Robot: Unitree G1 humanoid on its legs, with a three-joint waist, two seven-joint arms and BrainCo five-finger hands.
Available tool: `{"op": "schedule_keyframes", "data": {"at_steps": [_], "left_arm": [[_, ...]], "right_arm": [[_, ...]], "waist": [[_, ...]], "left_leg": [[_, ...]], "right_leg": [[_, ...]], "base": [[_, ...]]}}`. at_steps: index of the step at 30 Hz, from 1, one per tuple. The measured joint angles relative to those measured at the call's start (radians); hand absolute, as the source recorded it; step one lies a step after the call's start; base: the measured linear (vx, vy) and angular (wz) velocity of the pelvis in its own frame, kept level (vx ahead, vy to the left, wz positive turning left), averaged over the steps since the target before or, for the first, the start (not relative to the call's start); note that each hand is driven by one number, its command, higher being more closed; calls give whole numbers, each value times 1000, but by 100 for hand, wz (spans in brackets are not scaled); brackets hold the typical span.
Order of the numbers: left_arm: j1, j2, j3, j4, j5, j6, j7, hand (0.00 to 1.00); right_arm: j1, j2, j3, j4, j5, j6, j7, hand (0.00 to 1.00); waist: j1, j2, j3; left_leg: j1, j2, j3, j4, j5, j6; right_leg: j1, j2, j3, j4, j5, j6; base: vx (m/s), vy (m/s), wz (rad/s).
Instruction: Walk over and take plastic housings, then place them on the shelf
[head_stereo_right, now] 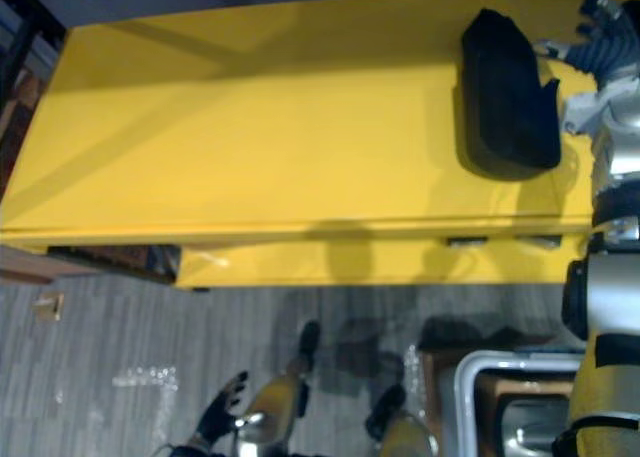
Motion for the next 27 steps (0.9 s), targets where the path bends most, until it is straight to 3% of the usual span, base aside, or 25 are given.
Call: {"op": "schedule_keyframes", "data": {"at_steps": [1,7,9,12,16,19,20,23,27], "left_arm": [[0,0,-4,3,0,-6,5,0],[-2,0,-7,16,1,-18,14,0],[-3,0,-8,17,1,-19,15,0],[-11,0,-11,29,3,-23,17,0],[-21,0,-11,39,21,-30,19,0],[-7,6,-2,56,23,-23,15,0],[9,13,2,63,26,-16,15,0],[31,35,7,73,72,-15,16,0],[29,35,7,73,101,-15,16,0]], "right_arm": [[0,-1,0,0,-64,-14,-82,0],[0,-3,36,-27,-181,-64,-324,0],[1,-4,35,-60,-237,-99,-435,0],[20,-13,30,-175,-287,-157,-523,0],[203,-11,-91,-516,-294,-188,-566,0],[492,41,-260,-829,-268,-159,-549,0],[601,85,-317,-921,-258,-131,-532,0],[813,174,-433,-1051,-249,-72,-496,0],[977,236,-540,-1145,-168,-62,-458,0]], "waist": [[6,0,0],[8,0,0],[8,0,0],[4,1,-1],[-5,-13,-11],[-29,-52,-57],[-50,-73,-93],[-103,-109,-154],[-150,-109,-190]], "left_leg": [[0,0,0,0,0,0],[0,0,-2,0,0,0],[1,0,-2,0,0,0],[4,1,0,0,0,0],[23,2,8,0,-6,3],[41,2,36,0,-20,3],[43,2,53,0,-27,3],[70,8,110,-1,-35,3],[101,28,161,-2,-54,2]], "right_leg": [[0,0,0,1,-1,0],[0,0,-1,2,-2,0],[1,0,-1,2,-2,0],[3,0,0,-2,-2,0],[28,2,6,-32,6,6],[52,8,22,-73,21,13],[53,11,35,-93,30,15],[62,23,93,-141,62,16],[79,41,147,-194,99,14]], "base": [[0,0,0],[0,0,0],[0,0,0],[0,0,0],[31,5,-4],[75,6,-19],[98,5,-40],[54,7,-53],[-29,15,-51]]}}
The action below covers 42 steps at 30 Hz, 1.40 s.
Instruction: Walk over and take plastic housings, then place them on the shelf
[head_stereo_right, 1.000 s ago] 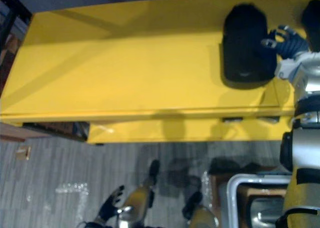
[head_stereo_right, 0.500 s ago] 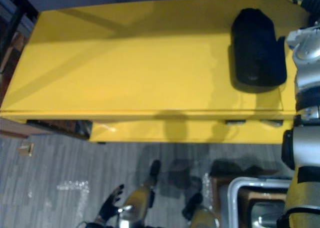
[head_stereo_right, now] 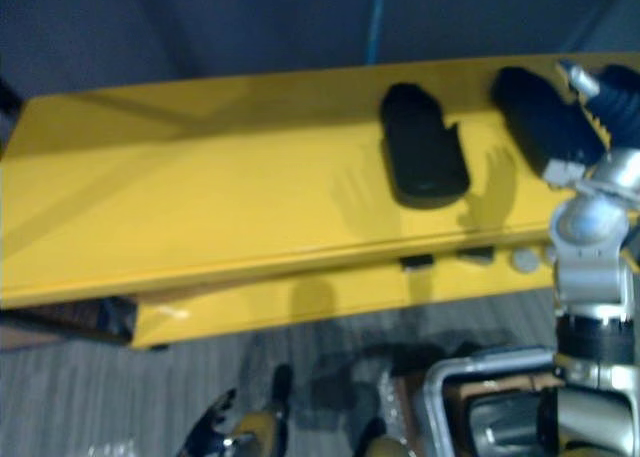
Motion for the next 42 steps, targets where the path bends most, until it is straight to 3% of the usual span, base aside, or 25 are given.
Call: {"op": "schedule_keyframes", "data": {"at_steps": [2,3,7,12,18,28,42], "left_arm": [[-1,-1,0,0,20,2,-1,0],[-1,-2,0,0,24,4,-2,0],[-26,-4,-2,-1,31,46,-17,0],[-61,-4,0,-14,29,93,-42,0],[-73,-56,-4,-46,29,116,-47,0],[-78,-76,-10,-44,17,122,-33,0],[-77,-110,28,-42,16,121,-28,0]], "right_arm": [[99,57,-37,-66,74,0,53,0],[125,72,-40,-80,94,-3,69,100],[263,183,-48,-145,219,-8,216,100],[381,314,106,-150,291,-8,386,100],[380,389,270,-122,388,-8,488,100],[241,440,376,129,441,-10,463,100],[97,461,375,333,382,-7,412,100]], "waist": [[-21,-1,-33],[-29,-4,-41],[-50,-9,-82],[-60,-19,-99],[-52,-23,-101],[-28,-15,-102],[-3,-15,-93]], "left_leg": [[9,11,29,0,-4,-3],[10,12,36,0,-5,-3],[24,23,73,0,-14,1],[25,18,91,0,-18,-1],[27,-19,87,0,-31,16],[41,-70,50,0,-35,29],[40,-102,0,0,-42,39]], "right_leg": [[-2,10,28,-21,7,4],[-4,12,34,-27,9,5],[1,20,70,-54,25,6],[-1,18,86,-68,39,18],[13,-17,79,-64,40,22],[51,-57,29,-59,37,37],[81,-81,-29,-52,9,48]], "base": [[-56,5,-40],[-49,7,-31],[-45,3,-30],[-25,32,-7],[27,48,8],[61,33,15],[12,10,12]]}}
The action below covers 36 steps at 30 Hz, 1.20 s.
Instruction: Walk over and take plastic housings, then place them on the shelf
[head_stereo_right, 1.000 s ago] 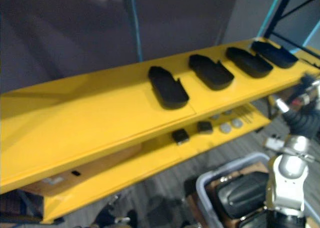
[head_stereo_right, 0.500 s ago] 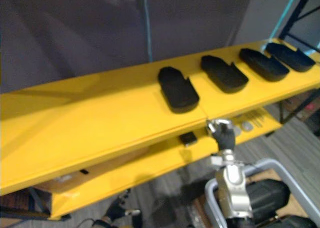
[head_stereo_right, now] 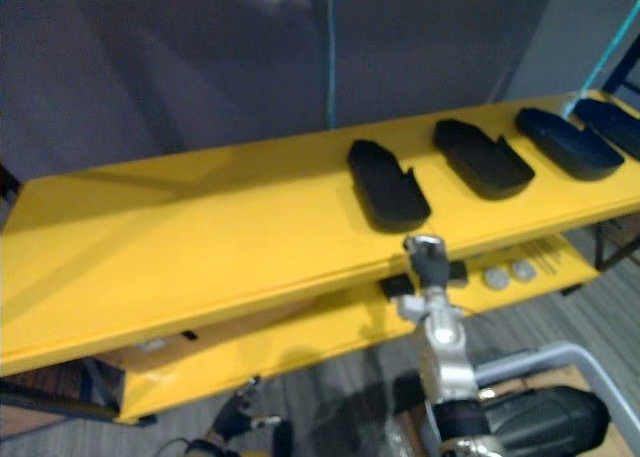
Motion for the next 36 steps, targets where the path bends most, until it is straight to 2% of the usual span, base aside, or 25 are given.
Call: {"op": "schedule_keyframes", "data": {"at_steps": [4,9,14,21,36], "left_arm": [[-4,-3,3,-5,0,-2,4,0],[-5,-4,6,-1,-29,-5,21,0],[-6,-10,16,4,-29,-23,30,0],[-28,-24,57,55,-28,-79,60,0],[-70,-44,125,164,-27,-162,76,0]], "right_arm": [[-43,0,-1,38,-27,6,-20,100],[-52,-1,-25,60,-38,34,-41,100],[-106,-3,-38,106,-38,51,-74,100],[-121,-2,-56,123,-38,68,-119,100],[-228,-35,-105,209,-37,67,-123,100]], "waist": [[3,2,19],[2,1,29],[1,12,48],[3,11,73],[3,18,102]], "left_leg": [[0,-2,-7,0,0,0],[-1,-4,-23,0,0,0],[1,-4,-22,0,0,0],[1,-4,-23,0,0,-1],[1,-4,-23,0,-2,-4]], "right_leg": [[3,0,-6,1,-1,0],[13,0,-25,1,-4,3],[14,1,-25,2,-4,2],[13,0,-24,2,-8,-1],[11,4,-22,6,-13,-10]], "base": [[23,-5,6],[30,-15,9],[0,0,0],[0,0,0],[0,0,0]]}}
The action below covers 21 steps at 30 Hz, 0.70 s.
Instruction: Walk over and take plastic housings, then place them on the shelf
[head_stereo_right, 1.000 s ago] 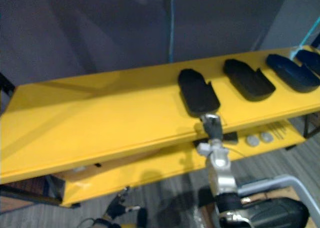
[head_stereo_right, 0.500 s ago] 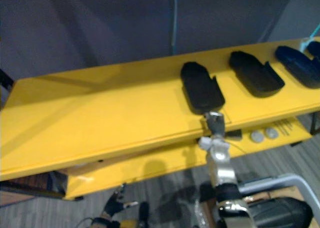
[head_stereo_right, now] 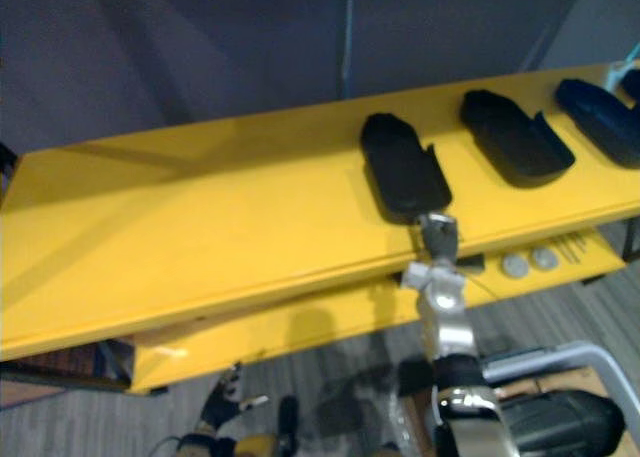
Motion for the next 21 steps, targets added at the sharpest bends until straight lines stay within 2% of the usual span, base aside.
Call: {"op": "schedule_keyframes", "data": {"at_steps": [6,21], "left_arm": [[-15,-1,32,29,-1,-24,4,0],[-45,-8,71,98,0,-64,28,0]], "right_arm": [[-53,-39,-20,49,1,-1,23,100],[-122,-47,-15,142,0,-10,86,100]], "waist": [[6,1,23],[13,-1,25]], "left_leg": [[0,0,-2,0,0,0],[6,1,-5,0,-1,-2]], "right_leg": [[-1,0,0,5,-3,-4],[3,1,-1,12,-8,-13]], "base": [[0,0,0],[0,0,0]]}}
